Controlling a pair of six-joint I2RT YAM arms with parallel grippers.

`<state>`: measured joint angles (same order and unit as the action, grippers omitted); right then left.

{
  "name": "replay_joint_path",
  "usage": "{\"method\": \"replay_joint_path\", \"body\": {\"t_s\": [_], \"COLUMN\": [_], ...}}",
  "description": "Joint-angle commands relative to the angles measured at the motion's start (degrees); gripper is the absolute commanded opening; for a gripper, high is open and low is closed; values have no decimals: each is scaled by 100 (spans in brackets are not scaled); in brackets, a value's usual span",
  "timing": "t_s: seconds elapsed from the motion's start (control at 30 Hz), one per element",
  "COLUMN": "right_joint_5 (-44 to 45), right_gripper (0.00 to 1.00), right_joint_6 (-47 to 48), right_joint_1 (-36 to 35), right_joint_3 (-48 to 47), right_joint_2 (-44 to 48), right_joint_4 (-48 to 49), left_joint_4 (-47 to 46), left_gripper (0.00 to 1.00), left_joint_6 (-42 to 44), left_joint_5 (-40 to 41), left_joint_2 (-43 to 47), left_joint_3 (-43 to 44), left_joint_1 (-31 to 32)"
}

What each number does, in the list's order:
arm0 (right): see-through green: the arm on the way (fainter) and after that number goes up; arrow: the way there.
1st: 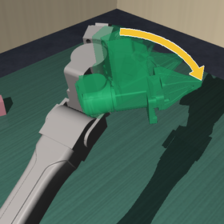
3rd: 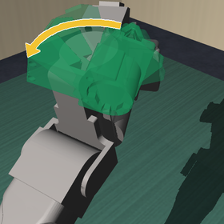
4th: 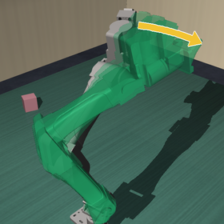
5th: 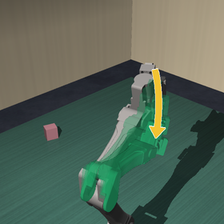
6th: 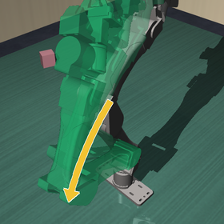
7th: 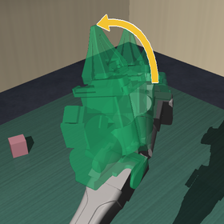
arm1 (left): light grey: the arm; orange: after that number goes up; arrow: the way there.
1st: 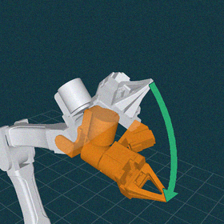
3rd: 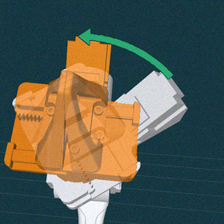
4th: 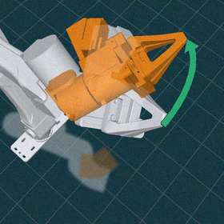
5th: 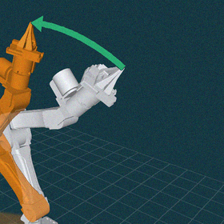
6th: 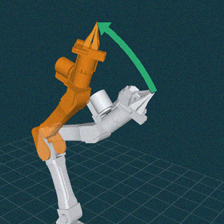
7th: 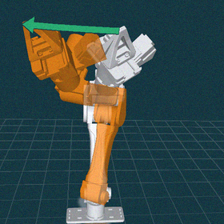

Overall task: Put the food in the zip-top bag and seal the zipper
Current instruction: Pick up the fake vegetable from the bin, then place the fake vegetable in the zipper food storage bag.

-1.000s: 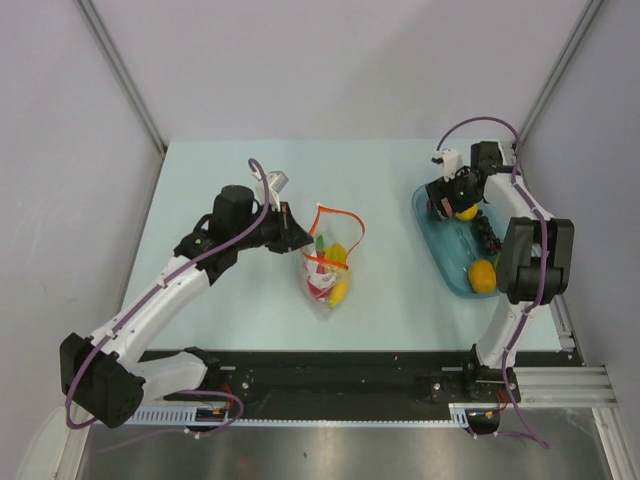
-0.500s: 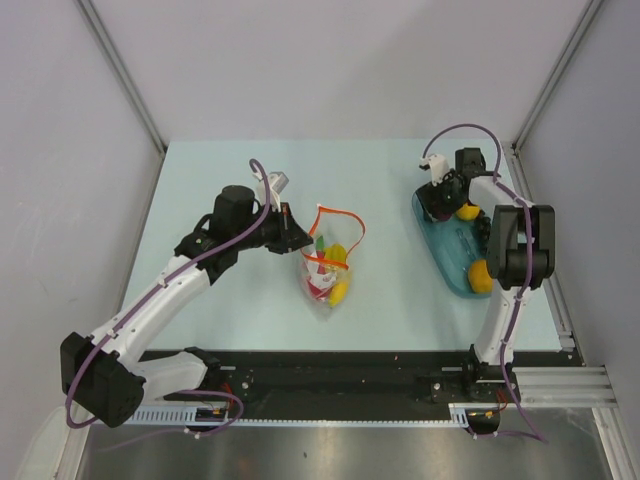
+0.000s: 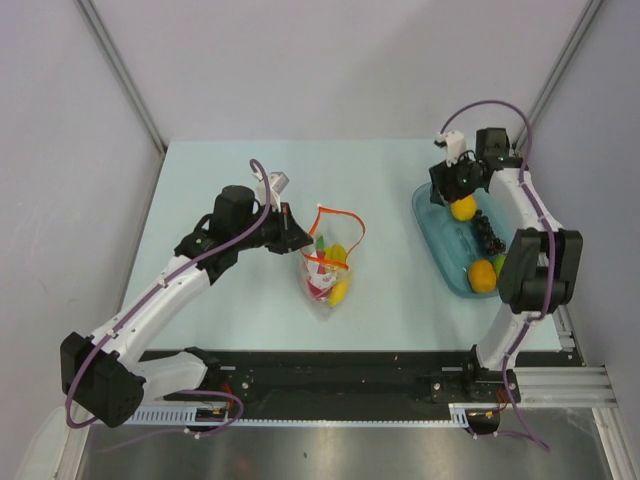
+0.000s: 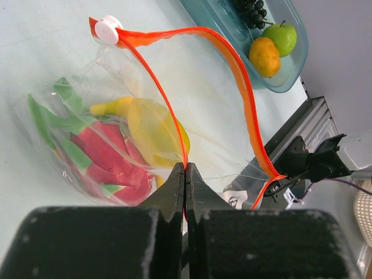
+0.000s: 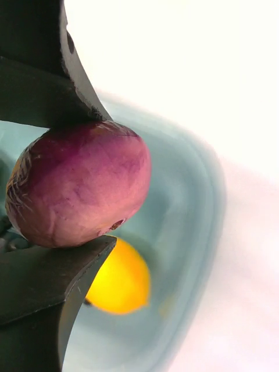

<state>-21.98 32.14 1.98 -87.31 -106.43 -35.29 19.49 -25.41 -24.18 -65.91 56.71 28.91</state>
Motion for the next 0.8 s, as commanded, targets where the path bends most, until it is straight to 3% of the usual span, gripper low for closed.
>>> {"method": "replay_joint_path", "body": {"t_s": [0.0, 0.1, 0.23, 0.47, 0.5, 0.53, 0.6, 0.63, 0.67, 0.77], "right_joint_5": [-1472, -1905, -1767, -1529, -1511, -1485, -1467, -1485, -1494, -1712], "right_gripper": [40, 41, 42, 45, 48, 61, 76, 90, 96, 100], "right_joint_6": [-881, -1419, -1991, -2124, -2107, -2098, -2054, -2080, -2141, -2308], "right_joint_1": [-687, -1312, -2690, -3589, -3634, -3695, -3784, -3775, -3749, -3478], "right_joint_3": [-840, -1025, -955, -683, -508, -420, -209, -164, -138, -172], "right_joint_2": [1255, 1712, 1872, 1494, 1494, 1537, 1590, 1617, 1713, 1915], "right_joint_4": [-663, -497, -6, 110, 101, 84, 31, -13, -31, 66], "left_joint_4": [-112, -94, -68, 20, 20, 38, 12, 3, -6, -24], "left_gripper": [0, 0, 0, 0, 0, 0, 1, 1, 1, 1], "left_joint_6": [106, 106, 115, 141, 141, 150, 141, 133, 124, 124], "left_joint_5": [-42, -51, -51, 10, 19, 19, 19, 19, 19, 10], "left_joint_2": [34, 26, 26, 69, 96, 105, 131, 140, 148, 131], "left_joint_3": [77, 95, 165, 271, 262, 262, 227, 209, 183, 174], "left_joint_1": [10, 1, 10, 10, 10, 19, 10, 10, 10, 10]}}
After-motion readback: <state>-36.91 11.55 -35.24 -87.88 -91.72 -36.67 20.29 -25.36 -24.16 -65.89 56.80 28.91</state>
